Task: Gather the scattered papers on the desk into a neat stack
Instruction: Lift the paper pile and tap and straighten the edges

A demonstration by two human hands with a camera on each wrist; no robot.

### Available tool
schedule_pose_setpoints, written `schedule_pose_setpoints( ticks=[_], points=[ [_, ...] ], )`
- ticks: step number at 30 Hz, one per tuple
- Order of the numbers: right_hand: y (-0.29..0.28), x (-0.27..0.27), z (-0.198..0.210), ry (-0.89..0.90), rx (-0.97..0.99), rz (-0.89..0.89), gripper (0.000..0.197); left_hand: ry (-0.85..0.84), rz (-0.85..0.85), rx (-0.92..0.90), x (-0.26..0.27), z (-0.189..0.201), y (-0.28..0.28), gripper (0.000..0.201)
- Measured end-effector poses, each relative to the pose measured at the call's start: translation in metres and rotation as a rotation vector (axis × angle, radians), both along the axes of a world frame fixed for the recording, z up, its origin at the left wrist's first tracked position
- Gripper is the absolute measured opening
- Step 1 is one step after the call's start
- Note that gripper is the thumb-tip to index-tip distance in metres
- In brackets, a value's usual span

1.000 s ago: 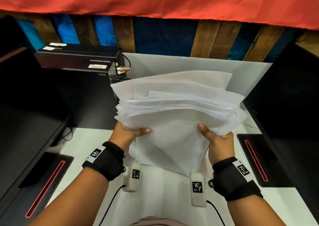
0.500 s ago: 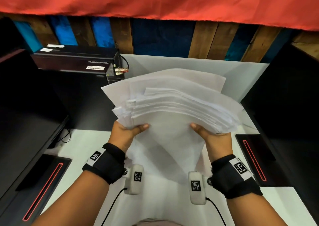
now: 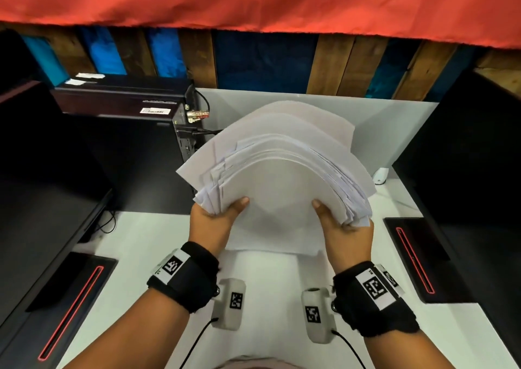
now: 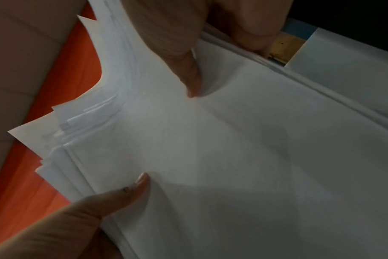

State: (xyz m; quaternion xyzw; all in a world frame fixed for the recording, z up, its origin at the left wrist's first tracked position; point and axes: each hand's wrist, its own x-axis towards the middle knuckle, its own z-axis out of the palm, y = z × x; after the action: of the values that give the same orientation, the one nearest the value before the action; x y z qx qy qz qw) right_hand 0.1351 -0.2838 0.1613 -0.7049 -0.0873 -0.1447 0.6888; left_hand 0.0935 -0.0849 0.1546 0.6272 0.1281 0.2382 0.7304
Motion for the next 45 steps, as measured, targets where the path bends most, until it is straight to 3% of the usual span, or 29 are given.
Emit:
schedule_pose_setpoints(
  ticks=[5, 7, 9, 12, 15, 23, 27, 32, 35, 38, 41, 45],
  points=[
    [-0.001, -0.004, -0.002, -0.022, 0.064, -0.106, 0.078, 0.08, -0.002, -0.035, 0.002, -0.004, 0.006, 0.054],
    [0.0, -0.005, 0.0, -0.149, 0.037, -0.169, 0.089, 0.072, -0.005, -0.048, 0.004, -0.002, 0.007, 0.06],
    [0.0, -0.005, 0.002, -0.351, -0.132, -0.289, 0.094, 0.055, -0.027, -0.05, 0.007, 0.001, 0.008, 0.061],
    [-0.001, -0.005, 0.004, -0.547, -0.336, -0.371, 0.082, 0.054, -0.072, -0.075, 0.012, 0.007, 0.012, 0.06],
    [-0.002, -0.004, 0.01, -0.484, -0.397, -0.353, 0.049, 0.066, -0.157, -0.089, 0.013, 0.009, 0.016, 0.057],
    [-0.009, 0.007, 0.025, -0.416, -0.55, -0.238, 0.025, 0.112, -0.254, -0.104, 0.012, 0.0, 0.019, 0.066],
    [-0.009, 0.007, 0.024, -0.399, -0.508, -0.264, 0.042, 0.122, -0.262, -0.117, 0.014, -0.001, 0.02, 0.065],
    [-0.007, 0.007, 0.024, -0.431, -0.619, -0.305, 0.031, 0.133, -0.269, -0.123, 0.014, -0.002, 0.02, 0.062],
    [-0.003, 0.004, 0.029, -0.549, -0.662, -0.499, 0.041, 0.121, -0.267, -0.12, 0.014, -0.002, 0.02, 0.053],
    [0.003, -0.002, 0.036, -0.735, -0.647, -0.595, 0.031, 0.109, -0.27, -0.108, 0.014, -0.003, 0.02, 0.05],
    [0.015, -0.007, 0.045, -0.755, -0.75, -0.461, 0.014, 0.11, -0.264, -0.103, 0.014, -0.004, 0.021, 0.051],
    [0.038, -0.005, 0.057, -0.587, -0.933, -0.302, 0.024, 0.118, -0.269, -0.109, 0.014, -0.004, 0.022, 0.05]
  ],
)
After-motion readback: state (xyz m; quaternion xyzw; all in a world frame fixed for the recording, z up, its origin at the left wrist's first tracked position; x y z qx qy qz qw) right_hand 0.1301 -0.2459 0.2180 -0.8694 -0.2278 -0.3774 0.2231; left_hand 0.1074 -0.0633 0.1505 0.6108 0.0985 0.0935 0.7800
